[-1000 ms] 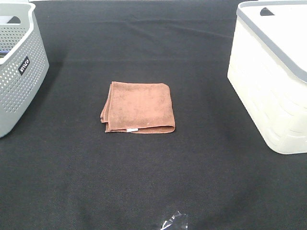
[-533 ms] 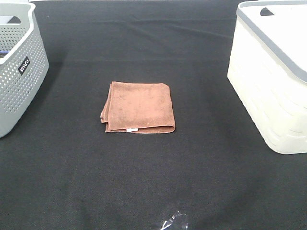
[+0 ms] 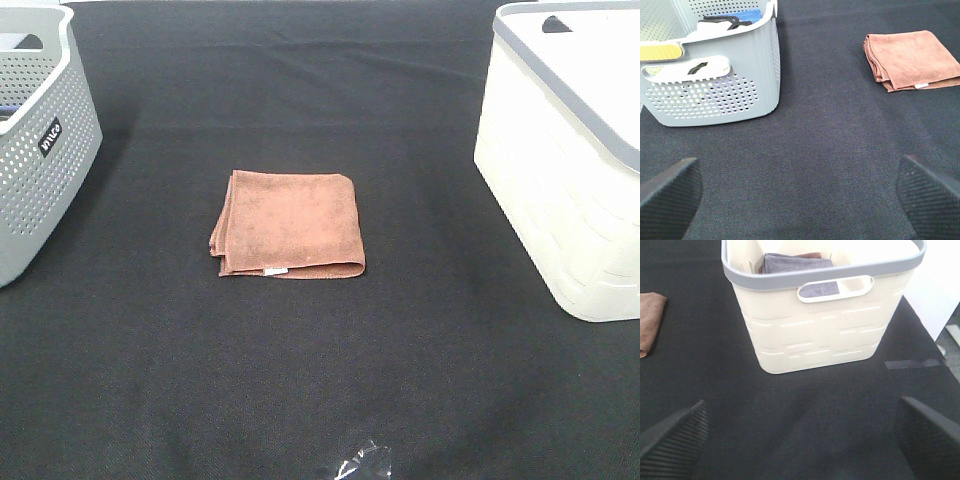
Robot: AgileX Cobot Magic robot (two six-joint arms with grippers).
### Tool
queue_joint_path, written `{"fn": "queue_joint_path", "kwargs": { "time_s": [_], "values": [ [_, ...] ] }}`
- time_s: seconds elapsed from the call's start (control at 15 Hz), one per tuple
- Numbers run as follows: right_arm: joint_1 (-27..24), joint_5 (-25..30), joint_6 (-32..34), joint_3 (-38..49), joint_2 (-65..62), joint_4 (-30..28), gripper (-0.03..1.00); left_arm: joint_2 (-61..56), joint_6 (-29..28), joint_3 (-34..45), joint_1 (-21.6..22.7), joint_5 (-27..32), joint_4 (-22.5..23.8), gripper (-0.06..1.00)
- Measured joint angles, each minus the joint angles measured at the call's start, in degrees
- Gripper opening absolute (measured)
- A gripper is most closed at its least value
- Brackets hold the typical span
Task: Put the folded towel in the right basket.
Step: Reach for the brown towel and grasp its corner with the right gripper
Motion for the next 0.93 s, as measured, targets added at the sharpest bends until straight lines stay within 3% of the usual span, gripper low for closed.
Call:
{"fn": "queue_joint_path", "kwargs": {
  "time_s": [0.07,0.27,0.4,0.6,0.8,0.93],
  "values": [
    [0.0,0.3,-0.3,-2.7,5.6,1.4,0.97,0.0,0.0,0.0,0.0,0.0,0.0,0.98],
    [0.0,7.8,-1.5,-18.0,32.1,9.7,0.97,0.0,0.0,0.0,0.0,0.0,0.0,0.98],
    [0.0,8.8,-1.8,-23.0,39.2,12.0,0.97,0.0,0.0,0.0,0.0,0.0,0.0,0.98],
    [0.0,8.8,-3.2,-35.2,54.5,18.6,0.97,0.0,0.0,0.0,0.0,0.0,0.0,0.98],
    [0.3,6.5,-9.3,-37.6,62.9,32.3,0.97,0.0,0.0,0.0,0.0,0.0,0.0,0.98],
    [5.9,1.7,-10.5,-37.8,69.7,35.7,0.97,0.0,0.0,0.0,0.0,0.0,0.0,0.98]
  ]
}}
